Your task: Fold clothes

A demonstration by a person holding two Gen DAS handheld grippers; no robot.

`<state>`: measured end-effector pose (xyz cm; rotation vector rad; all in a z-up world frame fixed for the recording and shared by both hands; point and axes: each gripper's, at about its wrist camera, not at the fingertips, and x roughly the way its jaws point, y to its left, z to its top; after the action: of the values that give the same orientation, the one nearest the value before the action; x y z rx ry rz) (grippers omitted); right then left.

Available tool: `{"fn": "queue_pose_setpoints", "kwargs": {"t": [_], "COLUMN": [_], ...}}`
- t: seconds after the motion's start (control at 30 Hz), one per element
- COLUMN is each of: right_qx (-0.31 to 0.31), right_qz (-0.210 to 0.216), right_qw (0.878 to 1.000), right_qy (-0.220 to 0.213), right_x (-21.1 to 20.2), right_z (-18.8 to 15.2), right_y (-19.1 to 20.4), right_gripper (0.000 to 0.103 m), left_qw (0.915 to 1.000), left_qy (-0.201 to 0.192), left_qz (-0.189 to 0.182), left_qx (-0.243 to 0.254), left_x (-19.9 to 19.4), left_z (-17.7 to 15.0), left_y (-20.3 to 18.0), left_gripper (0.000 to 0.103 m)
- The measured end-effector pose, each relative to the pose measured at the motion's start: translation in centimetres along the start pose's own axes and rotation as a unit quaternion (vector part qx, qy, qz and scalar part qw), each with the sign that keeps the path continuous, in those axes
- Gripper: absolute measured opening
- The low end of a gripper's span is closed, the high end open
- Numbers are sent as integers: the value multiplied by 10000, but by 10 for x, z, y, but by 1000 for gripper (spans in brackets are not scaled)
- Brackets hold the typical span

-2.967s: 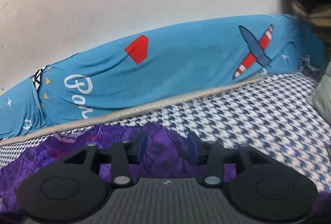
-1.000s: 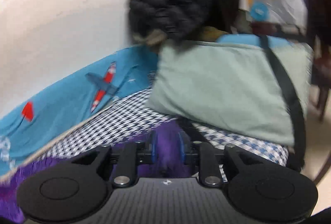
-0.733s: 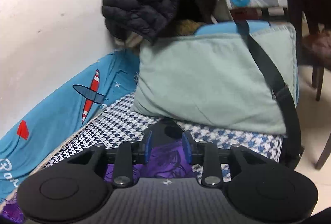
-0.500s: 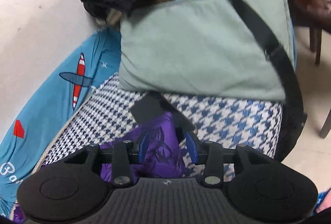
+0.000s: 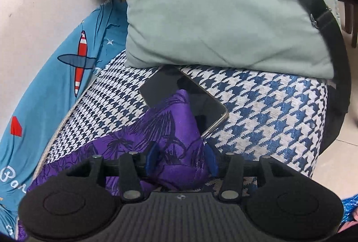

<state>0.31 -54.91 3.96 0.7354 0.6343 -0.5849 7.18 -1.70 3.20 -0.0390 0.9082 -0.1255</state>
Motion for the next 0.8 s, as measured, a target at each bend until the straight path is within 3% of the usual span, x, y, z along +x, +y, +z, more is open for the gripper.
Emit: {"fn": "queue_pose_setpoints", "kwargs": {"t": [0.03, 0.1, 0.17, 0.27, 0.33, 0.4, 0.43, 0.57, 0.67, 0.8], "right_qx": [-47, -106, -243, -647, -1153, -1374, -1368, -1248, -1307, -1646], "right_qz": [34, 105, 204, -172, -831, -1450, -1505, -953, -210, 484], "right_qw": [10000, 9998, 9995, 9948, 9770, 9543, 9505, 9669, 9800, 9828], "right_qy": [37, 104, 61, -771, -1591, -2224, -2348, -2010, -1484, -688], "right_x": [1, 3, 0, -26, -44, -57, -61, -59, -56, -45], "right_z": [0, -1, -1, 0, -1, -4, -4, -4, -10, -26], "right_y": [1, 4, 9, 22, 37, 46, 47, 49, 57, 75], "right_gripper": [41, 15, 12, 12, 12, 35, 36, 36, 36, 36], "left_qw": [10000, 10000, 10000, 10000, 10000, 10000, 10000, 9999, 9998, 9997], "left_qy": [5, 13, 18, 16, 10, 8, 7, -12, -52, -51], "left_qz": [-4, -9, -12, -6, 23, 68, 87, 111, 152, 142], "left_qx": [6, 14, 19, 24, 27, 27, 15, -68, -146, -209], "left_x": [1, 1, 2, 3, 3, 3, 3, 1, -2, -5], "left_z": [0, 0, 0, -1, 0, 0, 0, 2, 3, 0], "left_y": [-1, -2, -3, -5, -5, -3, -2, 4, 11, 17], "left_gripper": [99, 99, 99, 99, 99, 99, 99, 99, 101, 101]}}
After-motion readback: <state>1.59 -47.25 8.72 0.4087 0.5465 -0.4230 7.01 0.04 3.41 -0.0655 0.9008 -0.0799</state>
